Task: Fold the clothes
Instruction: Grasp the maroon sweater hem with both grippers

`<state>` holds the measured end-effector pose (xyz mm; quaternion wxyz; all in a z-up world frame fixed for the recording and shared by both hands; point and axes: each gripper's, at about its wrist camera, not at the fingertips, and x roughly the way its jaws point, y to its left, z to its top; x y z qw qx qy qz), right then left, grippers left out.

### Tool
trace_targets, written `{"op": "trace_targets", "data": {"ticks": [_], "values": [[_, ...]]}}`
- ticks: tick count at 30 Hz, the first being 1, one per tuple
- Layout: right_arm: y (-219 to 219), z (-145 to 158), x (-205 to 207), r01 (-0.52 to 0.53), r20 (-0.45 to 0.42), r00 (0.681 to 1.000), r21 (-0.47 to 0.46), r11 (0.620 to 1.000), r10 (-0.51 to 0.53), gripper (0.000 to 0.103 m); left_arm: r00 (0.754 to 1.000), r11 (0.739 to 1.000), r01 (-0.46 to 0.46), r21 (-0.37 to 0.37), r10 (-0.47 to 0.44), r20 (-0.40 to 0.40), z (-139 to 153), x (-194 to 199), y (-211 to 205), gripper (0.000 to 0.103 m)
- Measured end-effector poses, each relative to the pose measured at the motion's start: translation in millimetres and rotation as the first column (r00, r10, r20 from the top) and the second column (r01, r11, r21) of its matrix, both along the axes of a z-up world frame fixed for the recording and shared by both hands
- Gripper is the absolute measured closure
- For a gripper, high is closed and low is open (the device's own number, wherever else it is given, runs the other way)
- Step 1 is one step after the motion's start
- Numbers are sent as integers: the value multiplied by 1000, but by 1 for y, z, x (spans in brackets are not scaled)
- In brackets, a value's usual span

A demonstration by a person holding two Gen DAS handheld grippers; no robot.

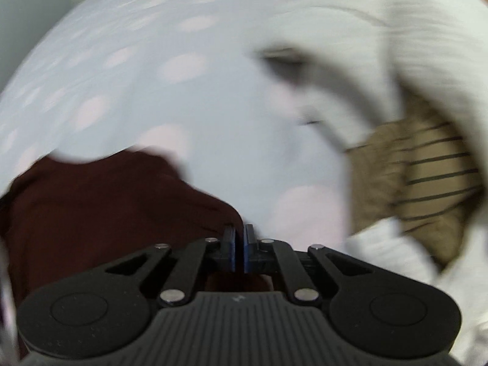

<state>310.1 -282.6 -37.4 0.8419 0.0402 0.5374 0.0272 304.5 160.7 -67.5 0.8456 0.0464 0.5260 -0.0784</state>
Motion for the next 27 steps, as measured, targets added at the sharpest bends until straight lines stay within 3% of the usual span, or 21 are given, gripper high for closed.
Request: {"op": "trace_targets", "data": {"ticks": [4,8,11,12,13,16,27], "values": [[-25,-17,9,81,-43,996,20,997,-80,98,999,999,-37,16,37,1,1,3,3,101],[-20,-30,9,38,-67,997,-15,999,-39,98,999,999,-36,27,37,-13,-2,6,1,100],[-22,-27,9,35,-58,998,-34,999,-37,84,998,998,-64,-4,64,-14,3,7,6,92],[-23,-25,9,39,-54,998,-42,998,-41,64,998,998,-69,-11,69,-12,6,6,7,85],[-22,-23,10,49,-39,998,-51,997,-51,59,997,997,-72,-8,72,-2,11,5,8,80],[-24,-10,9,61,-7,998,-42,997,-62,60,998,999,-53,5,53,40,24,-6,8,78],[-6,21,-27,-4,46,999,-48,999,6,56,996,998,56,-17,-54,66,76,-86,-6,78]]}}
